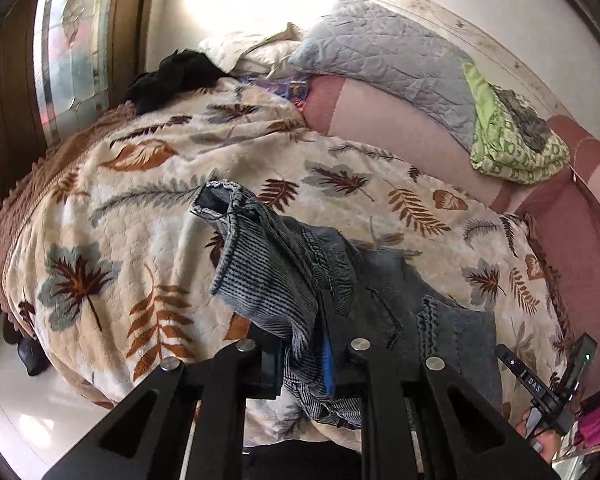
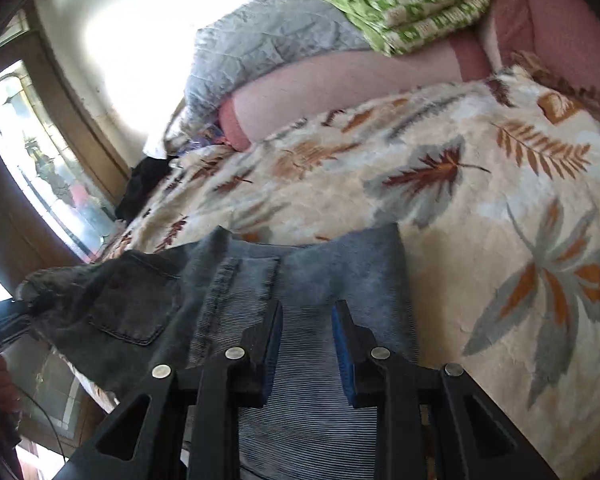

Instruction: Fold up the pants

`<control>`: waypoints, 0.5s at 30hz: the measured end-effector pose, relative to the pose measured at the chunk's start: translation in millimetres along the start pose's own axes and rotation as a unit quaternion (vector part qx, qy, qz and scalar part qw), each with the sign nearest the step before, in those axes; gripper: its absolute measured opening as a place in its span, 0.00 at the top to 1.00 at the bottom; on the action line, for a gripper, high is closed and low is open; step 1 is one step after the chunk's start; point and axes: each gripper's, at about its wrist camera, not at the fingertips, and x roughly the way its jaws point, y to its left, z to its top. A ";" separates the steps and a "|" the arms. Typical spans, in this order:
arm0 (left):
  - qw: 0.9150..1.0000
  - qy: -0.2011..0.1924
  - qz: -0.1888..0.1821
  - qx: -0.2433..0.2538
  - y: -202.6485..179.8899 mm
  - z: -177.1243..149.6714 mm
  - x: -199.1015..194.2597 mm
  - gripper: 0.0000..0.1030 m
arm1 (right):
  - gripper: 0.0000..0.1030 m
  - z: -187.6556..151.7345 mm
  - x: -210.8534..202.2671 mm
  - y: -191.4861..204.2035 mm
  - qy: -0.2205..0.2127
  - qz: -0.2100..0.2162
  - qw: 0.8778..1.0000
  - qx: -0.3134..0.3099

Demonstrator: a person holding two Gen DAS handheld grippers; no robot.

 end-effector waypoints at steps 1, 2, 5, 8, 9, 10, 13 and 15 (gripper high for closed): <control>1.000 -0.006 -0.001 0.017 -11.9 -0.3 -5.5 0.85 | 0.74 0.6 0.2 -5.0 0.003 -0.003 1.000 0.009; 0.999 -0.012 -0.003 0.034 -25.2 -0.4 -10.0 0.85 | 0.74 1.7 -0.2 -11.3 0.005 -0.002 1.000 0.021; 0.996 -0.022 -0.023 0.082 -68.3 -3.5 -19.8 0.86 | 0.74 4.8 -4.9 -31.3 0.004 -0.003 0.998 0.067; 0.990 -0.019 -0.038 0.134 -116.3 -11.2 -22.2 0.86 | 0.74 9.7 -15.3 -49.6 -0.011 0.007 0.994 0.107; 0.988 -0.017 -0.047 0.149 -131.8 -14.7 -22.3 0.86 | 0.74 11.3 -19.8 -53.9 -0.018 0.006 0.993 0.114; 0.985 -0.014 -0.056 0.165 -148.4 -18.8 -20.1 0.87 | 0.74 12.6 -25.2 -58.0 -0.027 0.004 0.992 0.120; 0.974 0.003 -0.081 0.212 -196.7 -35.7 -6.6 0.89 | 0.74 15.9 -40.0 -71.3 -0.051 -0.003 0.989 0.141; 0.966 0.021 -0.095 0.239 -227.9 -53.2 9.3 0.90 | 0.74 16.9 -49.9 -83.3 -0.066 -0.004 0.985 0.162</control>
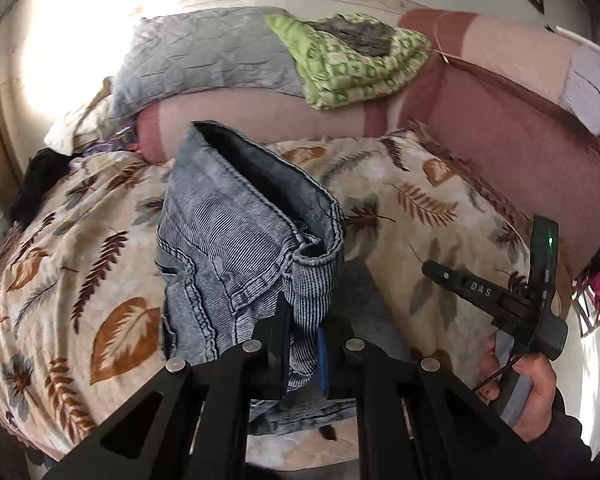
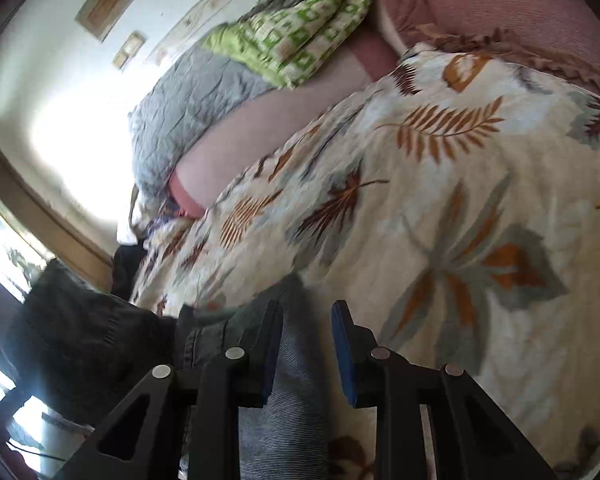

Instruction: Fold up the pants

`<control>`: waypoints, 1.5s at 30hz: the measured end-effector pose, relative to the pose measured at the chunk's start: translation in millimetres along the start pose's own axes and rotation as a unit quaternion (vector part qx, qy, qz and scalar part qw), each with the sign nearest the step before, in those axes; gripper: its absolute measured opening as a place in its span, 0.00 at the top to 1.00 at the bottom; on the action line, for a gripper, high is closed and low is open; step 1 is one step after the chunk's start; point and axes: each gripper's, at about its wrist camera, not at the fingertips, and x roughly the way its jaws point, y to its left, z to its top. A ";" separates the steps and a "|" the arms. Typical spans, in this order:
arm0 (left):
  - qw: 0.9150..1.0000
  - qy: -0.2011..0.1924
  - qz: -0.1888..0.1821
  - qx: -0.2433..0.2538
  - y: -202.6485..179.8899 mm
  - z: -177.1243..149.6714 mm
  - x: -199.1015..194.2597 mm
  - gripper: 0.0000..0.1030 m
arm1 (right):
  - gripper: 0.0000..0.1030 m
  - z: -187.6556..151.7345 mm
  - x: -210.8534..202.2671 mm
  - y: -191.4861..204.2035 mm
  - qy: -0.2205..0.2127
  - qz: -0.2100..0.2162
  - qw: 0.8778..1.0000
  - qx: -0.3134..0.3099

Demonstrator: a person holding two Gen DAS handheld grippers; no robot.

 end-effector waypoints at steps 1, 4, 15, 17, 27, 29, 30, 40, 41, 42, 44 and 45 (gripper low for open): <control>1.000 0.012 -0.009 0.014 -15.6 -2.2 16.3 0.89 | 0.74 3.1 -3.7 -5.4 -0.006 -0.001 1.000 0.010; 0.995 0.075 -0.044 0.038 -49.8 -15.8 68.3 0.89 | 0.74 10.6 -13.5 -24.1 -0.021 -0.009 0.999 0.041; 0.997 0.034 -0.053 0.038 -16.7 -7.5 23.6 0.45 | 0.74 12.6 -10.0 -18.2 -0.017 -0.007 0.999 0.029; 0.999 0.003 -0.007 0.045 -2.3 -3.9 13.5 0.45 | 0.74 9.6 -4.3 -0.5 -0.011 0.007 1.000 0.002; 0.983 0.095 0.159 0.013 71.3 9.0 86.3 0.45 | 0.74 13.6 47.1 72.5 0.043 0.098 0.992 -0.063; 0.981 0.122 0.150 -0.011 85.2 8.2 99.6 0.45 | 0.74 16.6 60.5 78.7 0.054 0.102 0.991 -0.066; 0.979 0.135 0.149 -0.022 89.8 8.4 109.0 0.45 | 0.74 16.8 65.6 79.8 0.059 0.106 0.990 -0.066; 0.972 0.174 0.157 -0.033 100.4 -7.1 159.9 0.42 | 0.72 -6.5 135.7 50.5 0.184 0.040 0.982 -0.029; 0.971 0.178 0.153 -0.039 103.6 -7.4 162.0 0.39 | 0.72 -5.0 136.4 45.0 0.186 0.049 0.981 -0.014; 0.970 0.183 0.152 -0.045 106.8 -7.6 164.2 0.35 | 0.72 -4.4 137.1 41.7 0.187 0.054 0.981 -0.006; 0.969 0.185 0.160 -0.034 108.1 -9.5 168.7 0.28 | 0.72 -5.3 137.4 41.2 0.185 0.055 0.981 -0.010; 0.969 0.183 0.165 -0.026 107.9 -10.1 169.2 0.24 | 0.72 -6.3 136.5 43.8 0.182 0.051 0.982 -0.021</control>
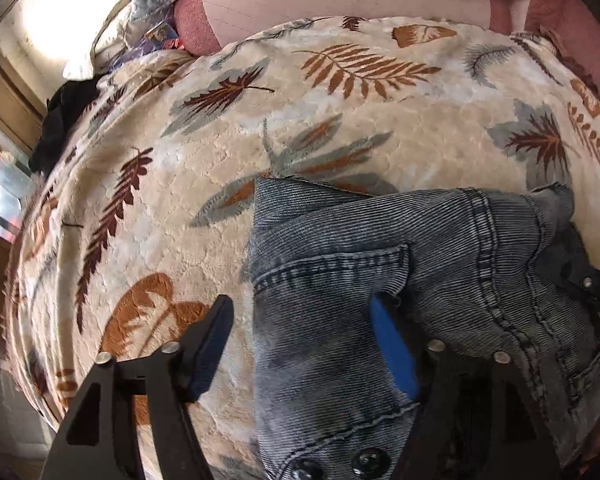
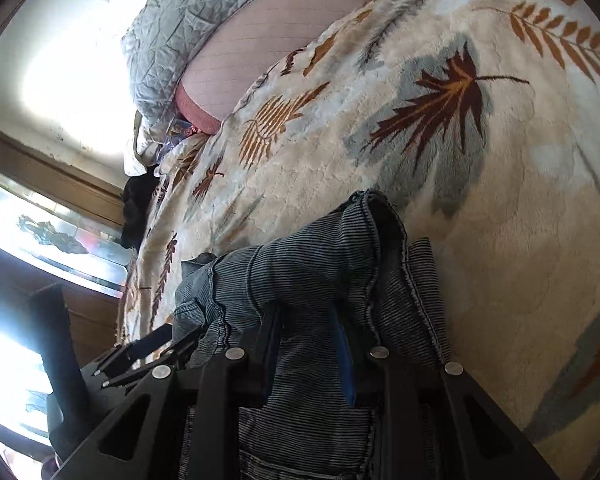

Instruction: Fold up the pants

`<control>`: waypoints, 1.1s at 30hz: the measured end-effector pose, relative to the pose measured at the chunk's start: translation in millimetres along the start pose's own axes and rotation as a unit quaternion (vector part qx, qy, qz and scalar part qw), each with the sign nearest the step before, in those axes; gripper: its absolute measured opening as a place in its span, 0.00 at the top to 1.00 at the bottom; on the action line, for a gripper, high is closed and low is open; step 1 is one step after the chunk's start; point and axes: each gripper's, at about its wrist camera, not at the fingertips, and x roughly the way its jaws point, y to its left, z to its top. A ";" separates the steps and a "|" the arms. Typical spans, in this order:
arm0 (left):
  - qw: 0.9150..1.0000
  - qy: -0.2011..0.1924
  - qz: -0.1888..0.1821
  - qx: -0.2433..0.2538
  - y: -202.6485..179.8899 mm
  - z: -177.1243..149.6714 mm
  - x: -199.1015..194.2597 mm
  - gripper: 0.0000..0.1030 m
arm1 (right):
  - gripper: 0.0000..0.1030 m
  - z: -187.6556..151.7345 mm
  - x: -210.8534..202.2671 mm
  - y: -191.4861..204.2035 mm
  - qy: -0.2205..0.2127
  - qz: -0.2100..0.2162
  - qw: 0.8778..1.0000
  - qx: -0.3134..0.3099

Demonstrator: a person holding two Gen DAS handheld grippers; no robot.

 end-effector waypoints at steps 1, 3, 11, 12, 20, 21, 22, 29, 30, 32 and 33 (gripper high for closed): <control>1.000 0.000 -0.002 0.000 1.7 -0.1 -1.4 0.24 | 0.72 -1.1 -1.2 2.9 -0.003 -0.005 1.000 -0.010; 1.000 0.005 -0.012 -0.017 9.2 -1.6 -9.8 0.25 | 0.72 -4.0 -7.9 6.3 -0.018 -0.004 1.000 -0.017; 0.995 -0.096 -0.010 0.001 22.1 -60.2 -91.5 0.25 | 0.73 -44.3 -68.8 30.3 -0.077 0.002 0.994 -0.084; 0.995 -0.102 -0.013 0.004 21.4 -69.8 -97.5 0.25 | 0.73 -49.9 -75.8 34.3 -0.082 0.000 0.992 -0.094; 0.998 -0.044 -0.039 -0.003 9.4 -101.3 -57.9 0.25 | 0.72 -91.9 -64.9 32.7 -0.022 -0.063 0.992 -0.106; 0.998 -0.046 -0.039 -0.004 8.3 -102.9 -52.3 0.24 | 0.72 -93.1 -64.0 29.0 -0.023 -0.061 0.993 -0.101; 0.998 -0.049 -0.040 -0.004 6.8 -105.3 -49.1 0.24 | 0.72 -94.2 -65.8 25.6 -0.026 -0.055 0.994 -0.096; 0.998 -0.039 -0.039 0.012 7.0 -101.2 -55.4 0.24 | 0.72 -97.2 -67.2 25.3 -0.029 -0.063 0.993 -0.090; 0.998 -0.046 -0.042 0.004 11.1 -100.7 -64.2 0.24 | 0.72 -98.9 -70.8 30.2 -0.032 -0.069 0.992 -0.096; 0.996 -0.083 -0.034 -0.002 17.1 -103.3 -86.7 0.24 | 0.72 -102.1 -81.1 40.4 -0.043 -0.071 0.991 -0.109; 0.994 -0.108 -0.022 -0.002 19.3 -105.6 -101.2 0.24 | 0.72 -103.9 -88.6 47.3 -0.054 -0.067 0.989 -0.123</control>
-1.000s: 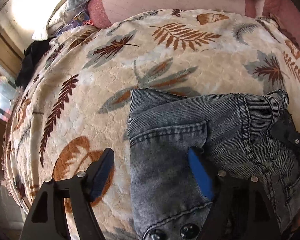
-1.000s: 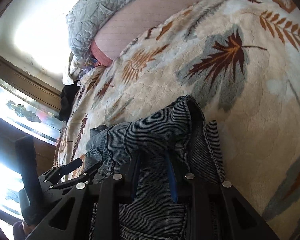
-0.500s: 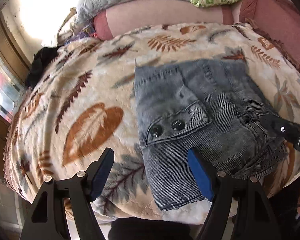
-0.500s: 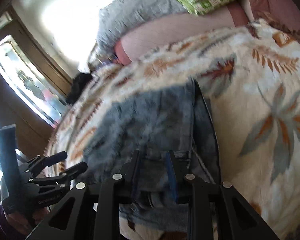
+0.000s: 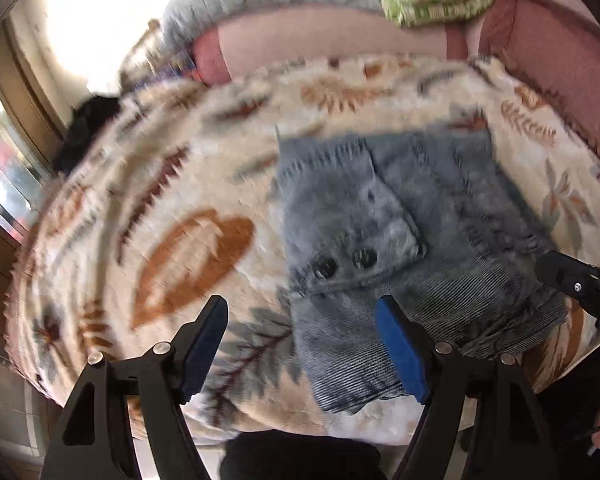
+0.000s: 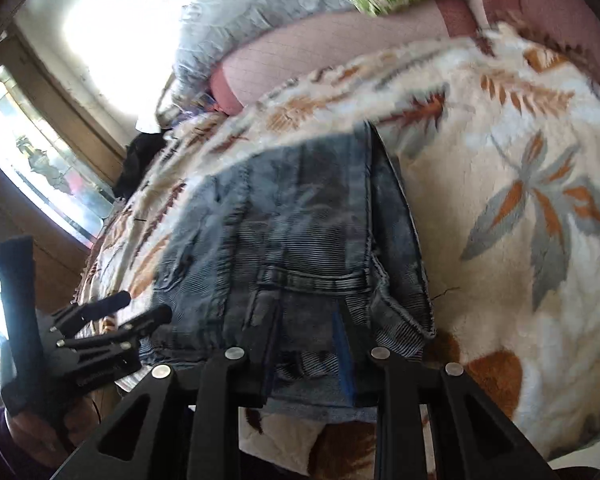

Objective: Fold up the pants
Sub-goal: 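Open the left gripper and raise both tools away from the jeans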

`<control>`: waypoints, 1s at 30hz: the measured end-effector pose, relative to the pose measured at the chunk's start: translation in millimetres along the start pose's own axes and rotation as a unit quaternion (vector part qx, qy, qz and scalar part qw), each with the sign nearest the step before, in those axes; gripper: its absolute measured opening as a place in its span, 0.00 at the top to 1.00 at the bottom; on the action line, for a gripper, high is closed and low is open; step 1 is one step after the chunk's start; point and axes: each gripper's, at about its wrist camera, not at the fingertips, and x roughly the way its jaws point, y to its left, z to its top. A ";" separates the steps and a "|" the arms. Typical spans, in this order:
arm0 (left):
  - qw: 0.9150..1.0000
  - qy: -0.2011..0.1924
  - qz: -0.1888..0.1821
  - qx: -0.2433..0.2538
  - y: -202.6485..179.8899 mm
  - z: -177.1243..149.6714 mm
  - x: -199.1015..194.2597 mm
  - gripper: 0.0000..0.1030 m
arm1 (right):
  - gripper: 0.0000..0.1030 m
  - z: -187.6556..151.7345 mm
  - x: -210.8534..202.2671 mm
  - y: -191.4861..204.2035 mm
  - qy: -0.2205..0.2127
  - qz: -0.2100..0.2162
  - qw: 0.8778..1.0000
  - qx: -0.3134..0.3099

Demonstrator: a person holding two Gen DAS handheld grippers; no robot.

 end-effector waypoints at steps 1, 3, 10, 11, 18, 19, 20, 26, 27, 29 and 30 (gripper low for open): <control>1.000 -0.022 0.009 0.002 1.4 1.1 -14.1 0.24 | 0.72 1.5 -9.8 5.6 -0.013 0.001 1.000 -0.014; 0.998 -0.067 0.017 -0.001 5.7 3.7 -43.2 0.24 | 0.72 5.3 -35.1 20.7 -0.045 -0.010 0.998 -0.049; 0.988 -0.144 0.033 -0.040 28.4 13.2 -109.9 0.17 | 0.35 16.0 -115.8 65.1 -0.155 -0.004 0.984 -0.082; 0.988 -0.145 0.036 -0.043 30.8 13.8 -114.6 0.17 | 0.35 17.7 -122.6 74.1 -0.166 -0.011 0.982 -0.093; 0.983 -0.167 0.038 -0.060 40.8 9.7 -142.7 0.17 | 0.35 13.5 -141.0 106.5 -0.186 -0.023 0.975 -0.122; 0.983 -0.170 0.036 -0.061 41.8 9.6 -145.5 0.17 | 0.35 12.8 -140.8 110.2 -0.186 -0.026 0.974 -0.128; 0.982 -0.172 0.035 -0.063 42.9 9.7 -147.4 0.17 | 0.35 11.2 -140.3 113.4 -0.186 -0.030 0.973 -0.135; 0.981 -0.176 0.036 -0.068 45.9 8.9 -151.8 0.17 | 0.35 7.0 -140.7 118.9 -0.193 -0.039 0.969 -0.149; 0.981 -0.176 0.036 -0.069 45.9 9.0 -151.8 0.17 | 0.35 7.3 -140.2 119.2 -0.192 -0.040 0.969 -0.149; 0.981 -0.176 0.036 -0.067 46.2 8.8 -151.6 0.17 | 0.35 6.8 -139.8 119.7 -0.192 -0.042 0.969 -0.150; 0.982 -0.176 0.036 -0.067 46.2 8.7 -151.4 0.17 | 0.35 6.2 -138.9 120.2 -0.192 -0.044 0.969 -0.152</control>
